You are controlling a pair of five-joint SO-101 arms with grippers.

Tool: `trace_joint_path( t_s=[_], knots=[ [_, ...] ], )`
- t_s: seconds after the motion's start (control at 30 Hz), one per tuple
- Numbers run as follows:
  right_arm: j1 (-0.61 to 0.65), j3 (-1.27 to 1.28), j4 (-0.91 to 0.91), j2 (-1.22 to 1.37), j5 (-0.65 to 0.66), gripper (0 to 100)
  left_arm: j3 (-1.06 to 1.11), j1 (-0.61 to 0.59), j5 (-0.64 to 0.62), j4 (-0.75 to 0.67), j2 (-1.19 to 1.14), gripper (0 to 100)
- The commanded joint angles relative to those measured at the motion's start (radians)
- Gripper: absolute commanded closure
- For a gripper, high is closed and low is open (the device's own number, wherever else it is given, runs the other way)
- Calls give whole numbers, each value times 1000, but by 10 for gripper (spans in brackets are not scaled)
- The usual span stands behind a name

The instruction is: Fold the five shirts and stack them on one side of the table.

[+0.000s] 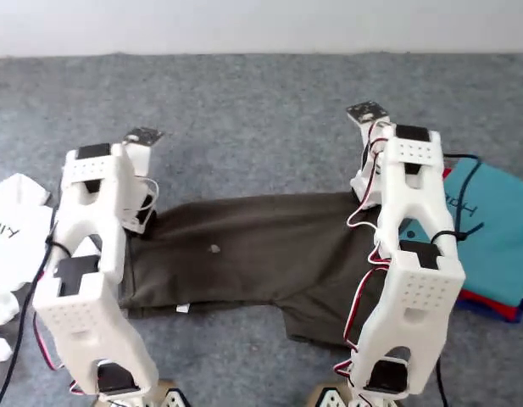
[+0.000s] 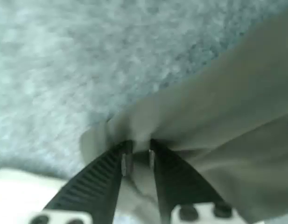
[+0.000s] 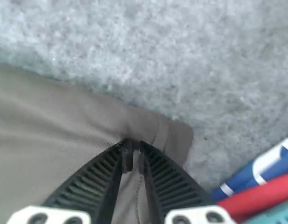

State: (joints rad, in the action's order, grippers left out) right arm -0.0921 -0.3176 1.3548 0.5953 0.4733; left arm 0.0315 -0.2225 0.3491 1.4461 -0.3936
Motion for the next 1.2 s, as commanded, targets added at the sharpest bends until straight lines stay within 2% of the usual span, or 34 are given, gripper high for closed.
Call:
trace_joint_path(
  t_s=[0.0,0.27,0.43,0.53,0.7,0.83,1.17],
  knots=[
    [44,-81,88,-65,0,960,-64,-14,5,48,158,931],
    [131,-109,263,-242,-6,960,-58,-97,11,75,414,927],
    [148,-101,441,-308,-6,960,-56,-117,66,190,436,927],
    [119,-29,443,-381,-6,960,-59,-115,74,244,439,927],
    [81,127,441,-601,-5,960,-87,-94,75,255,439,927],
    [-7,230,440,-831,-5,960,-104,31,74,256,439,927],
    [-414,364,438,-1230,2,956,-96,580,66,241,423,927]
  ],
)
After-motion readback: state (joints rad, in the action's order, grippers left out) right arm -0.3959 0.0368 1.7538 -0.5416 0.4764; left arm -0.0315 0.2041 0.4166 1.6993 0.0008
